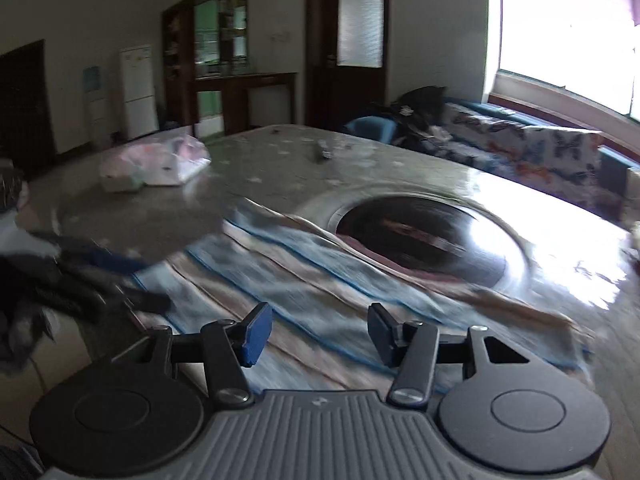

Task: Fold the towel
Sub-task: 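Grasp the striped towel edge with the right gripper and lift it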

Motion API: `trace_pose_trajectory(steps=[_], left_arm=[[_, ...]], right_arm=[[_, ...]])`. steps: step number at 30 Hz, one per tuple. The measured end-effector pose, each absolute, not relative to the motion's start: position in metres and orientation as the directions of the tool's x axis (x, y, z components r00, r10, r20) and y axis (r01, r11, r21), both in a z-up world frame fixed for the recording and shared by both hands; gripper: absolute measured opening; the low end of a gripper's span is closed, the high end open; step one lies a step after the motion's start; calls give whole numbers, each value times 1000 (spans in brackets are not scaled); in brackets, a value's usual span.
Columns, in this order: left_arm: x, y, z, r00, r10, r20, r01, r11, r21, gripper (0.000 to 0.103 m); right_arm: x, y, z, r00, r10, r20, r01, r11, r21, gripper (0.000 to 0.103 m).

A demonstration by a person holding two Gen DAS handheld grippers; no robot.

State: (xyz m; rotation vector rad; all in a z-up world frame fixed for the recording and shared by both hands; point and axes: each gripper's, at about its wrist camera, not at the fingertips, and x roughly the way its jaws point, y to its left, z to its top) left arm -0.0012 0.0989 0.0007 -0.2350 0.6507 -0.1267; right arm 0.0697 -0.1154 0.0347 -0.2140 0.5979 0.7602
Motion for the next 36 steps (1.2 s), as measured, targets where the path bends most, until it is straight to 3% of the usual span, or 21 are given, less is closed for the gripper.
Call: trace_pose_trajectory(steps=[4,6,12,18,26,28,30,32,34,36], left_arm=[[2,112,0,783,-226,-580,20,940,-339,40],[2,122,-1,782,-244,-573,-3,919,-395,21],[-7,121,18,819,-298,-490,79,905,-418,16],[-2,95,36,822,-349,-450,163,901,-401,15],[8,53,47,807,-408,-427,278,900,-335,15],[8,48,44,799,-416,-433,289,899,-330,15],[7,48,41,792,-426,-438,297,895,-333,15],[3,51,38,786,-438,-437,312,890,-331,17],[-1,54,38,779,-459,-427,336,881,-333,23],[-6,57,40,777,-473,-415,356,874,-331,52]], right_arm=[[85,-95,41,493,623,-607,-718,685,120,47],[91,-86,42,470,630,-618,-716,681,150,46],[106,-71,49,414,659,-627,-696,674,249,46],[120,-54,60,351,688,-635,-697,645,314,46],[133,-20,62,328,607,-724,-732,647,211,48],[139,-18,56,308,590,-746,-724,655,219,45],[142,-22,49,290,590,-754,-714,658,240,24],[142,-29,45,302,590,-748,-705,666,241,14],[143,-41,43,316,611,-726,-686,675,270,11],[143,-55,41,332,630,-702,-665,684,300,9]])
